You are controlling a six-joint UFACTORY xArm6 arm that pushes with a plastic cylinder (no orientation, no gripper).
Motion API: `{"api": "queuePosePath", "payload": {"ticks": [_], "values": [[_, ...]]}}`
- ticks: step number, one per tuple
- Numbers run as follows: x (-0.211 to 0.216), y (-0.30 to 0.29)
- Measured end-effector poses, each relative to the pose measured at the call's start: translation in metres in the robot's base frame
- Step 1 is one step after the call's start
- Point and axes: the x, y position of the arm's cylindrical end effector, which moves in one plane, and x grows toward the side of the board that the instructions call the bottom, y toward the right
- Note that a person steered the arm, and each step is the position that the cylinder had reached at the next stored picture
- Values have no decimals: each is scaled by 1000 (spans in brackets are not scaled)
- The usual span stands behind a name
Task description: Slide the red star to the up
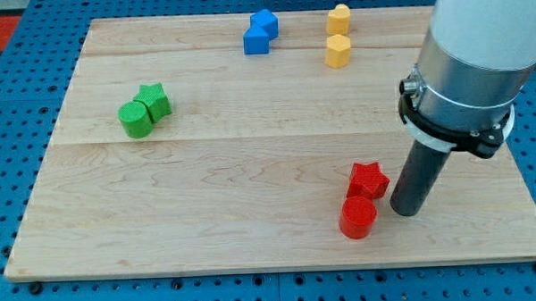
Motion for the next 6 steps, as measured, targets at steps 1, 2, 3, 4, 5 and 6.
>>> {"api": "queuePosePath", "payload": {"ticks": [1, 2, 3, 4, 5, 6], "values": [[-47, -37], [-90, -46], [-141, -25], [-123, 41], [-58, 40], [-30, 5]]}}
